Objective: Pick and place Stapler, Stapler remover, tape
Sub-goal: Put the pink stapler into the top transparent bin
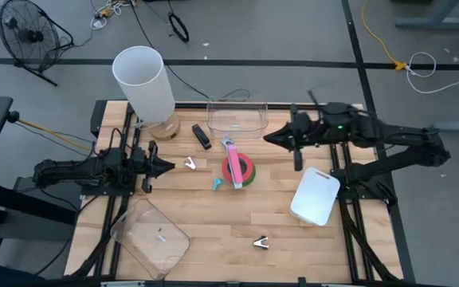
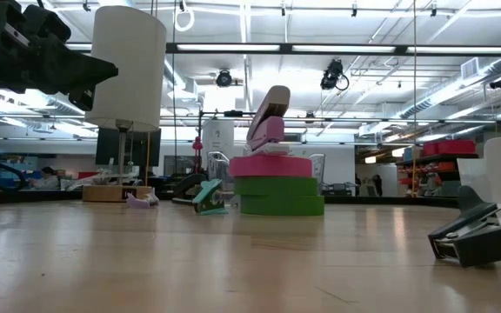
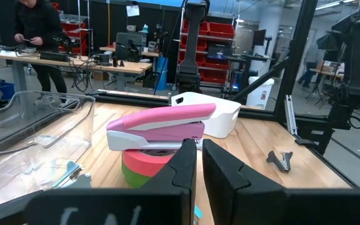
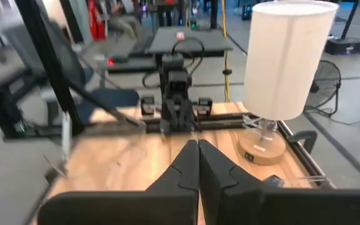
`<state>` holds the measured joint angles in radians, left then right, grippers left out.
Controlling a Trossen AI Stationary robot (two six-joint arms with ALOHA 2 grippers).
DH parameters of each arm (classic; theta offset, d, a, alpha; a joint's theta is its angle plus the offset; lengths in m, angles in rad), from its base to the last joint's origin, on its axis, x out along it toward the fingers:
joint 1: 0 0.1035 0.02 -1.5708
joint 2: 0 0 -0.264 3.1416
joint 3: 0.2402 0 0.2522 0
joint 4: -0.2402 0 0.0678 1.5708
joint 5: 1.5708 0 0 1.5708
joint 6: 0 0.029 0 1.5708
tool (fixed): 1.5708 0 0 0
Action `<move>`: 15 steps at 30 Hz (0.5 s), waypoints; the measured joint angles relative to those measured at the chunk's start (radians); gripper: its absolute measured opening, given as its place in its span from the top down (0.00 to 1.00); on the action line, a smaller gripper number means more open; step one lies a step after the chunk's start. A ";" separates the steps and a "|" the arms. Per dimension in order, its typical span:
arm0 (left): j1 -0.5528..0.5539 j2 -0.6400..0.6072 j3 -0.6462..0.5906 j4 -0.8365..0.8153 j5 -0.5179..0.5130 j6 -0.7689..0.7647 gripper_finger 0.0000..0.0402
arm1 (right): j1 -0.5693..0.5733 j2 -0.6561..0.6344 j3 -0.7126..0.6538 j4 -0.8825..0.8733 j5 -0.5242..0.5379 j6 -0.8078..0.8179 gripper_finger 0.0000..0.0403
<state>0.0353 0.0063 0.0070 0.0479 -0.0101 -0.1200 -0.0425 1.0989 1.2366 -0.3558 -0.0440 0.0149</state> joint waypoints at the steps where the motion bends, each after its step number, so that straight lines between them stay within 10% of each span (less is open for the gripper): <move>1: 0.000 0.000 0.000 0.000 0.000 0.000 0.93 | 0.000 0.011 0.000 0.000 0.000 -0.024 1.00; 15: 0.000 0.000 0.000 0.000 0.000 0.000 0.93 | 0.000 0.131 0.000 -0.036 -0.002 -0.319 1.00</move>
<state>0.0351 0.0063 0.0071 0.0479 -0.0101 -0.1200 -0.0425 1.2301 1.2362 -0.3922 -0.0456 -0.3040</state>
